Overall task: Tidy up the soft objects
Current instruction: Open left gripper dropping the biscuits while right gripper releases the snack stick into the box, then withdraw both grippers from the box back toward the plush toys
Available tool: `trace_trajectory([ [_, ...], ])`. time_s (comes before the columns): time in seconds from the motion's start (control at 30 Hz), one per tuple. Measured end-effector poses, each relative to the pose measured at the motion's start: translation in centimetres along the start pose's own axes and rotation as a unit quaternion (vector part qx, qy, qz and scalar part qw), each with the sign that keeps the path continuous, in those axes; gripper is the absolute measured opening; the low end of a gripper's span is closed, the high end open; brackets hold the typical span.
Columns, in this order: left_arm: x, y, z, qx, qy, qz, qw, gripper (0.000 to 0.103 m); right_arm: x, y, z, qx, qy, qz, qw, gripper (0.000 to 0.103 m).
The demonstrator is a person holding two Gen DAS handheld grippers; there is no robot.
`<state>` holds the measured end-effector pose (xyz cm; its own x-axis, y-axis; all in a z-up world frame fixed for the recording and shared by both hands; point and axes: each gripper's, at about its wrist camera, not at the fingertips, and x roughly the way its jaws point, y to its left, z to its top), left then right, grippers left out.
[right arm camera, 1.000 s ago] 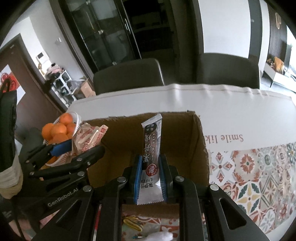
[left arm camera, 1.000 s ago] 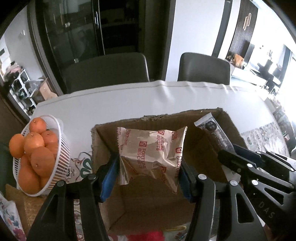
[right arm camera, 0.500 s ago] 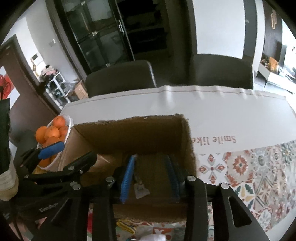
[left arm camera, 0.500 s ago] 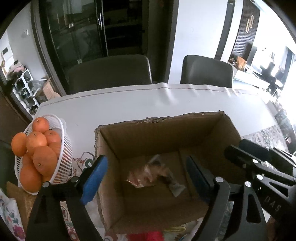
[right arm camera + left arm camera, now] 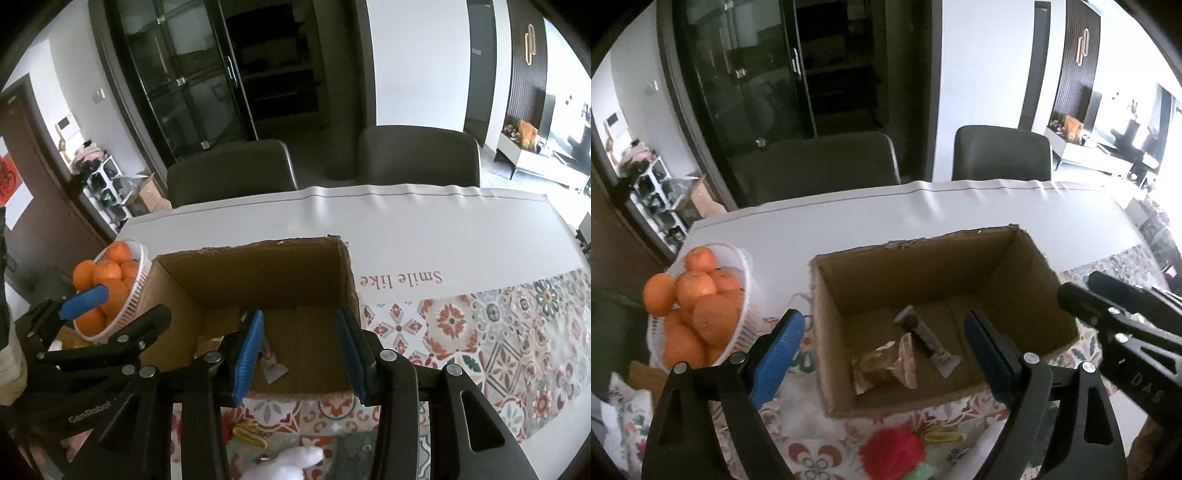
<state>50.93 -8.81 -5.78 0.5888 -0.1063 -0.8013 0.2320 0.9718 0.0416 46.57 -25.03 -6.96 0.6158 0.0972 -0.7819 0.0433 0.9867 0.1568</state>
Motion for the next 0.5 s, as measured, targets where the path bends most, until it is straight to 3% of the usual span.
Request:
trace_trajectory([
  [0.2,-1.7,0.6,-1.5,0.002,-0.005,0.017,0.9998,0.090,-1.5,0.7,-1.3,-0.002,-0.002,-0.008,1.000,0.050],
  [0.5,-2.8,1.4,-4.6,0.002,0.014,0.010,0.9998,0.090,-2.3,1.5,-3.9,-0.004,0.012,-0.003,1.000,0.054],
])
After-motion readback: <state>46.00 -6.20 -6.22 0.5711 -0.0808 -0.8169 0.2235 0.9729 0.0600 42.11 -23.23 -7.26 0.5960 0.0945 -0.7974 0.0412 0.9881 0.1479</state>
